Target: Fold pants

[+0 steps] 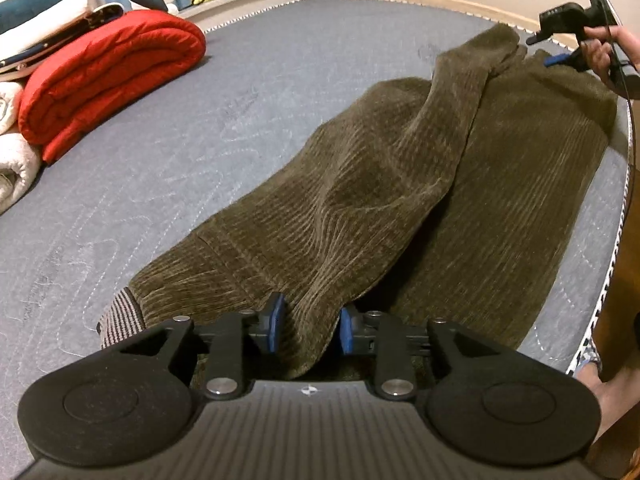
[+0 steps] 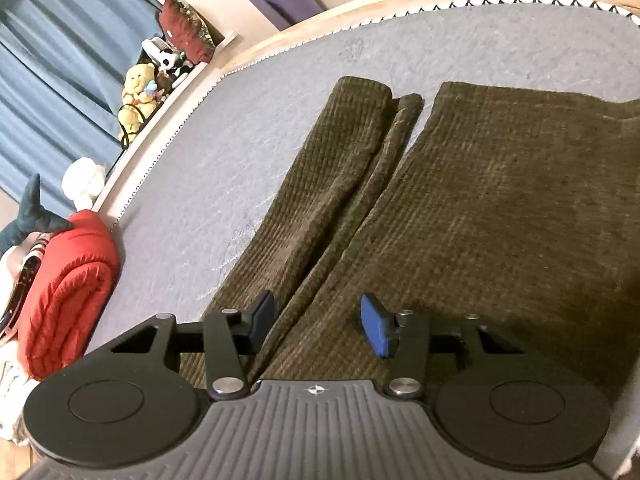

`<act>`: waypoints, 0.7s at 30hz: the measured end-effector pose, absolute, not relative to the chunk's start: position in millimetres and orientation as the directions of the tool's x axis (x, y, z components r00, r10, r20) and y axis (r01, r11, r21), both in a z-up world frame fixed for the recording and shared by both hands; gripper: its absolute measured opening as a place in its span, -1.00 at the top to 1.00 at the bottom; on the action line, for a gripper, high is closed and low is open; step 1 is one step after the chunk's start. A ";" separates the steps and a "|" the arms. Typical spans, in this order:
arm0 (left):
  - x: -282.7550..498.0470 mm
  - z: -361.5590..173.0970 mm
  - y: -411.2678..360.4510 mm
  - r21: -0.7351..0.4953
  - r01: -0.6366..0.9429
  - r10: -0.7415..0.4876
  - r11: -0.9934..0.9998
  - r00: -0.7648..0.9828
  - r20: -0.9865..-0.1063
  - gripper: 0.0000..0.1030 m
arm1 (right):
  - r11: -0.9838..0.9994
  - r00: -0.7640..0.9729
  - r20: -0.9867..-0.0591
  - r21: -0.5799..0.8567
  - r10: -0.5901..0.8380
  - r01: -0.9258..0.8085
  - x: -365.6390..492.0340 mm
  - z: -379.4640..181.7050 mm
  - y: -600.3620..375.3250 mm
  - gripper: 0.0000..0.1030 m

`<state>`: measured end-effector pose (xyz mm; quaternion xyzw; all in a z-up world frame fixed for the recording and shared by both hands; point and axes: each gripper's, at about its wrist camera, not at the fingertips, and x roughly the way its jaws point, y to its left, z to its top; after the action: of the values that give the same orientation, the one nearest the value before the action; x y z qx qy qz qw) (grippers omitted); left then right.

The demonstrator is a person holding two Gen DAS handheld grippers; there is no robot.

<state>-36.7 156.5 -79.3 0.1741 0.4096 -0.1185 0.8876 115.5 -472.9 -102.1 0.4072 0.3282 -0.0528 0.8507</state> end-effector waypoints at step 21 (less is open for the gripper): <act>-24.8 -82.6 153.8 0.209 0.363 -0.068 0.908 0.621 -0.781 0.26 | 0.633 0.806 -0.568 0.688 0.164 0.356 157.9 -124.0 -481.1 -0.04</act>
<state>-24.8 153.8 -82.6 0.1762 0.4176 -0.1221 0.8830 157.9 -481.1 -124.0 0.4248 0.3060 -0.0565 0.8501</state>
